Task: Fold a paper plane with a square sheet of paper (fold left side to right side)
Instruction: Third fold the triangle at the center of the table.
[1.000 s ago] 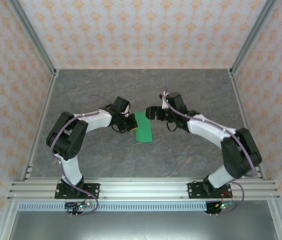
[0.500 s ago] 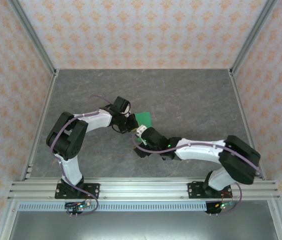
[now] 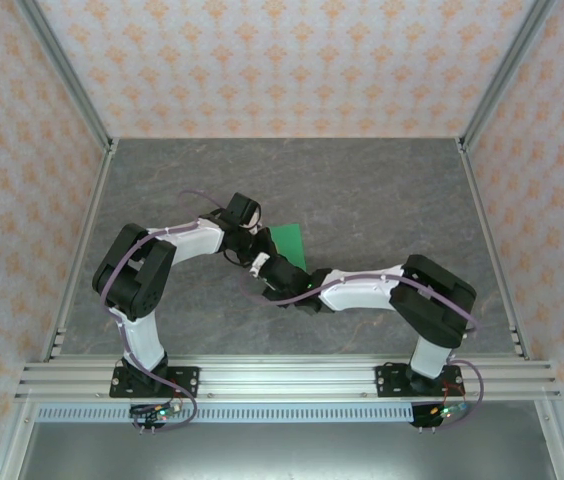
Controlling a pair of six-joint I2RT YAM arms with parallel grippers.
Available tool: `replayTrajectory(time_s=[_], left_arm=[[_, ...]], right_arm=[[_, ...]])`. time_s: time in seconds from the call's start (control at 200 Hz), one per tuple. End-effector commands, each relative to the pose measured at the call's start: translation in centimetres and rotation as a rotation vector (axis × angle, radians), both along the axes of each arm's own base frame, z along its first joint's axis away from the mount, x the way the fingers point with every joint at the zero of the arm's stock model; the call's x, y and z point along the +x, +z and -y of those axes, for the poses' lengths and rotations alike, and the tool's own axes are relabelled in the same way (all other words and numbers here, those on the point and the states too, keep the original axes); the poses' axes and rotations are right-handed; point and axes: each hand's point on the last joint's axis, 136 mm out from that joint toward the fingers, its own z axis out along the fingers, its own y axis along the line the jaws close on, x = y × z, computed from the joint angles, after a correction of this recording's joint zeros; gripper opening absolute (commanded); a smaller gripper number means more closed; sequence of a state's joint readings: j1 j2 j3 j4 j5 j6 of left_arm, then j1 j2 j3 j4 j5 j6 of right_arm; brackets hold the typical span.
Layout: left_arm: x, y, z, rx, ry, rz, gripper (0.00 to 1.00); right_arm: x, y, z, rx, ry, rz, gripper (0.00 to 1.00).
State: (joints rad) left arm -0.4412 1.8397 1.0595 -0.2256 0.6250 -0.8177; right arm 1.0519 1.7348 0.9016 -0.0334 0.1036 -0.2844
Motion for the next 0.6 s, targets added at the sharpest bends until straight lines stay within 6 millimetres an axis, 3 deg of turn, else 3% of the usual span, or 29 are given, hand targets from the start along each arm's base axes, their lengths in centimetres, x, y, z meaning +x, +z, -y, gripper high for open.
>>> replayTrajectory(time_s=[0.0, 0.205, 0.315, 0.44, 0.596], left_arm=[[0.0, 0.7, 0.1, -0.001, -0.016, -0.003, 0.00], [0.0, 0.9, -0.3, 0.028, -0.033, 0.009, 0.05], [-0.5, 1.1, -1.0, 0.067, -0.052, 0.016, 0.17], [-0.8, 1.7, -2.0, 0.111, -0.066, 0.035, 0.40], [-1.0, 2.5, -3.7, 0.125, -0.055, 0.041, 0.56]], right_arm=[[0.1, 0.3, 0.2, -0.032, 0.007, 0.014, 0.42], [-0.1, 0.3, 0.5, -0.041, 0.007, -0.002, 0.00], [-0.4, 0.4, 0.6, -0.040, 0.012, -0.010, 0.00], [-0.7, 0.1, 0.6, -0.034, 0.021, -0.044, 0.00], [-0.8, -0.3, 0.4, -0.021, 0.019, -0.087, 0.00]])
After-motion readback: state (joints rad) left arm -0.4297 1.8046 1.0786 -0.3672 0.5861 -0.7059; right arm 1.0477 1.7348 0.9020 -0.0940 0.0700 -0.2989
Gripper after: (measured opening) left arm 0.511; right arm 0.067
